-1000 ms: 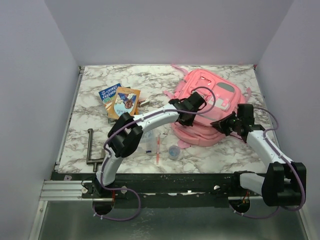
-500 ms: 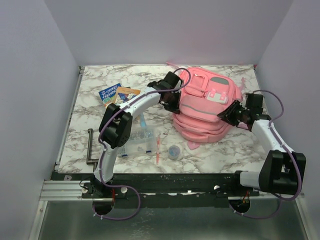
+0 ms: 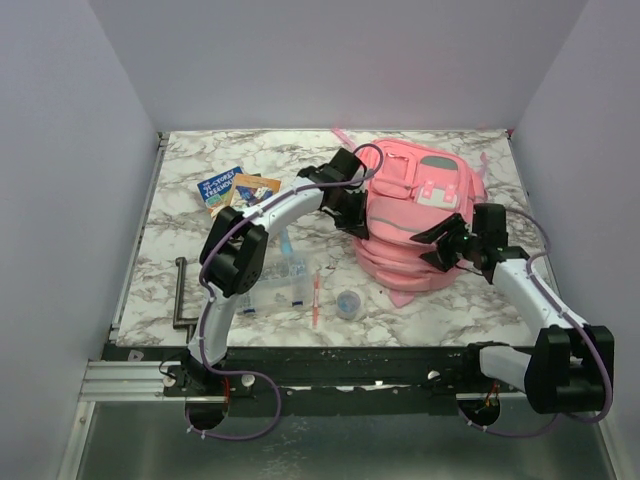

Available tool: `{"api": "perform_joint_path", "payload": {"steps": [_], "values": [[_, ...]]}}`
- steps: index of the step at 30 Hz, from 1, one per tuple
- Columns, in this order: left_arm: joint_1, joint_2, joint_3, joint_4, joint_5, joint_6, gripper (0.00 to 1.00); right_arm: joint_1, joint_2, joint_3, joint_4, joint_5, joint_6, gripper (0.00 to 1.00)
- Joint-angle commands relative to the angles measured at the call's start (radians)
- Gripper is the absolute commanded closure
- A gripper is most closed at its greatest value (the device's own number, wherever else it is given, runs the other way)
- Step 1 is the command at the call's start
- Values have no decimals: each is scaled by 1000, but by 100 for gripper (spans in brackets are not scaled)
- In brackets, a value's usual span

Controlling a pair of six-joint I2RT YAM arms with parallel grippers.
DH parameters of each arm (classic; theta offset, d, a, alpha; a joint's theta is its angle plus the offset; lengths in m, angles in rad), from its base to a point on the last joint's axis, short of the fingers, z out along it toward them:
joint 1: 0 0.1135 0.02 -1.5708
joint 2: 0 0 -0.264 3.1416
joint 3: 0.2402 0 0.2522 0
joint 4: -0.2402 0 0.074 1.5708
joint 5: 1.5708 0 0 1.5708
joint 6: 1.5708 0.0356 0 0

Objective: Pack the student bag
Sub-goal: Unzip the student bag at the center of the board.

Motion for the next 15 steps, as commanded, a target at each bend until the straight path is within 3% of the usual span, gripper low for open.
{"api": "perform_joint_path", "payload": {"steps": [1,7,11,12,14,15], "values": [[-24,8,-5,13,73,-18,100,47,17,-50,83,-3,264,41],[-40,-7,-4,14,73,-15,100,55,65,-100,182,30,454,51],[-46,-9,-7,13,48,-3,100,55,101,-76,160,78,478,64],[-45,-10,-10,11,38,0,100,55,105,-67,141,101,474,69],[-45,-10,-13,9,15,11,100,55,118,-59,135,126,446,97],[-46,-10,-12,5,-9,17,100,55,129,-54,122,126,433,99]]}}
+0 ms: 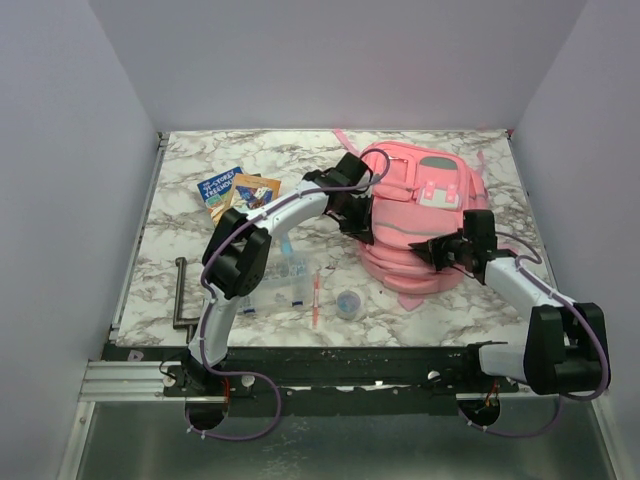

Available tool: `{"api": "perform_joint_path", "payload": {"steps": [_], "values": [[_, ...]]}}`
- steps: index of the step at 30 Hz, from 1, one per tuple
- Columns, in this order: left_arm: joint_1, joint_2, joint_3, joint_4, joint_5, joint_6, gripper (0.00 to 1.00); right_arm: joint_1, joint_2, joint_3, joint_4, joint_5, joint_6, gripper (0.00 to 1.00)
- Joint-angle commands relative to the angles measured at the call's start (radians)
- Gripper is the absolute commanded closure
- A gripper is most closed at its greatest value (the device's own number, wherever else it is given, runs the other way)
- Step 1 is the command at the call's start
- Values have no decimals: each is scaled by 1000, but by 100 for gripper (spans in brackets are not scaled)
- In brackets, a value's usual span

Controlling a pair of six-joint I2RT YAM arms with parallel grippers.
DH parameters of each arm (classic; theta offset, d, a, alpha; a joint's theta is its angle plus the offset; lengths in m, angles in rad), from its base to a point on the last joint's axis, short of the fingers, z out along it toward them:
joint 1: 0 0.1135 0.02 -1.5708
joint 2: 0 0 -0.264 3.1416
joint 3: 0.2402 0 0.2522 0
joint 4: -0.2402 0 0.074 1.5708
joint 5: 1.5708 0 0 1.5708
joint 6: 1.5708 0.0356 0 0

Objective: Pack the student bag
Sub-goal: Unzip the student bag at the center of the board.

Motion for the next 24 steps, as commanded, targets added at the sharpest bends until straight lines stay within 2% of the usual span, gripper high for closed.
{"api": "perform_joint_path", "payload": {"steps": [1,7,13,19,22,24], "values": [[-7,-9,-6,-4,-57,30,100,5,35,39,-34,79,-15,99],[48,68,83,-84,-196,69,100,4,-5,33,-40,20,-71,99],[84,159,238,-161,-177,61,100,3,-92,39,-62,21,-78,99],[88,166,306,-201,-191,75,100,3,-52,68,-16,-23,-50,100],[97,129,295,-229,-205,89,84,3,-19,78,80,-83,-56,99],[102,68,256,-232,-221,94,69,2,-18,73,139,-104,-49,93]]}}
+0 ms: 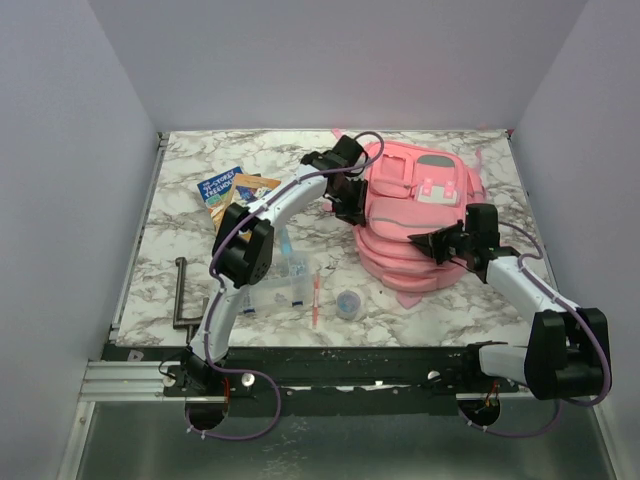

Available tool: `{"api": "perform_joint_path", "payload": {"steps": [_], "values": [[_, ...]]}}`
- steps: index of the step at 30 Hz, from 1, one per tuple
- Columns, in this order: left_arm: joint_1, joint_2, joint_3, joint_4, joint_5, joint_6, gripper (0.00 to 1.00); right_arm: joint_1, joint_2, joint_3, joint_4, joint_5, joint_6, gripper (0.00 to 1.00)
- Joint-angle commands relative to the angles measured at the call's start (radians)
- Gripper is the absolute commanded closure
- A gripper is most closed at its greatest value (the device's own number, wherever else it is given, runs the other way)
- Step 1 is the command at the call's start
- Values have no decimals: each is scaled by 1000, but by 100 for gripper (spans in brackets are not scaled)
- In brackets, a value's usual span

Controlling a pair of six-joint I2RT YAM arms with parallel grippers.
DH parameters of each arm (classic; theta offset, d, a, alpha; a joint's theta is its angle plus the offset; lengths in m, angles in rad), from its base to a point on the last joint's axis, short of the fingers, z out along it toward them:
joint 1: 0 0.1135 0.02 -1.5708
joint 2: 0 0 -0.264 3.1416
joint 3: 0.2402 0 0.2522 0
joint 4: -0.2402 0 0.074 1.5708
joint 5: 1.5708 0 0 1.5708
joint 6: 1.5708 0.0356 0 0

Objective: Pack the student bag
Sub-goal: Unzip the student bag at the center of the board, then pick up the stationery from the center of the board.

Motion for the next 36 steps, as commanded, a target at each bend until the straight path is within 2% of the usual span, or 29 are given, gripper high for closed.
{"api": "perform_joint_path", "payload": {"steps": [1,6,9,11,14,17,23,30,33,36], "values": [[42,-108,-43,-56,-100,34,61,-2,8,36,159,-86,-9,88],[41,-302,-159,-39,-56,52,42,-2,-4,58,238,-109,-64,66],[40,-423,-232,-7,-68,77,29,2,-13,84,234,-158,-221,55],[39,-509,-277,17,-99,95,22,22,-42,107,188,-158,-332,48],[35,-618,-349,65,-173,116,16,141,-87,190,8,-21,-540,32],[34,-688,-378,85,-200,129,12,295,-55,284,-140,89,-682,28],[34,-743,-397,93,-243,143,10,608,49,331,-275,312,-801,26],[34,-762,-400,96,-215,131,10,957,159,354,-360,583,-759,24],[34,-771,-406,100,-230,134,11,1053,180,364,-424,707,-724,21],[34,-770,-404,100,-207,130,10,1099,162,313,-409,766,-693,15]]}}
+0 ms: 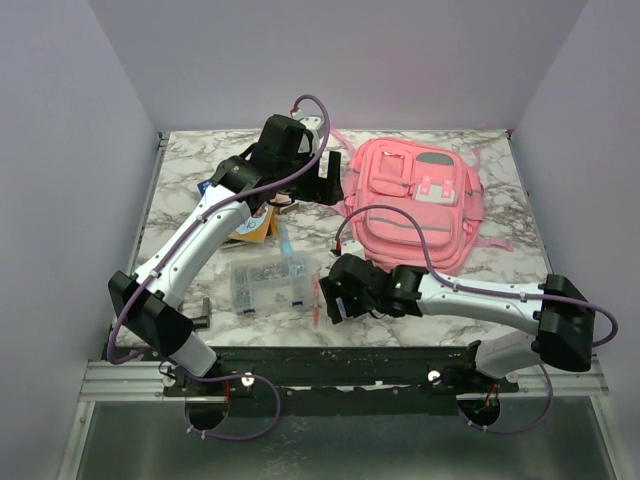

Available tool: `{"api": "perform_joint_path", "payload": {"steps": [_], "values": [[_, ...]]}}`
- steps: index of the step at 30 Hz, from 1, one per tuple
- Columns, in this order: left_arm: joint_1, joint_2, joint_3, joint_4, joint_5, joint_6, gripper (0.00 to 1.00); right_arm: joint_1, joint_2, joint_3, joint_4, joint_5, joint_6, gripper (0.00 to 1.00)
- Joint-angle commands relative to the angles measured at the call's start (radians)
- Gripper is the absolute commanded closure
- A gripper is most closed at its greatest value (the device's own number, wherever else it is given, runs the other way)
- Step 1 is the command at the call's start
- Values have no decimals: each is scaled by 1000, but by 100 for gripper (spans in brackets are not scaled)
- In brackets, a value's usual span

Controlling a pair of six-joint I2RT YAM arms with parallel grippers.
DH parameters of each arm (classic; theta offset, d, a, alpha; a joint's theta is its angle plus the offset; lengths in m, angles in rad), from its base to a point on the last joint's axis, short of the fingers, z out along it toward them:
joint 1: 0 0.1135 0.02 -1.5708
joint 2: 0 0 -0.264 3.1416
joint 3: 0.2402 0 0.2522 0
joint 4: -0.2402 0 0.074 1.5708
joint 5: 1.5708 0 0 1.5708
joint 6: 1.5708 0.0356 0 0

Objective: Pack the student bag
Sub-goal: Pick up the stationery from the center of the board.

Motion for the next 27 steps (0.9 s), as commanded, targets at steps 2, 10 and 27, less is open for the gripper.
{"api": "perform_joint_path", "payload": {"steps": [2,10,27], "values": [[-1,-31,-10,19,14,3,10,49,-37,-70,-12,222,47,11],[0,-9,-18,26,10,1,10,83,-111,-262,281,258,-13,5],[-1,46,-26,32,17,-2,11,148,-112,-491,737,399,-171,17]]}}
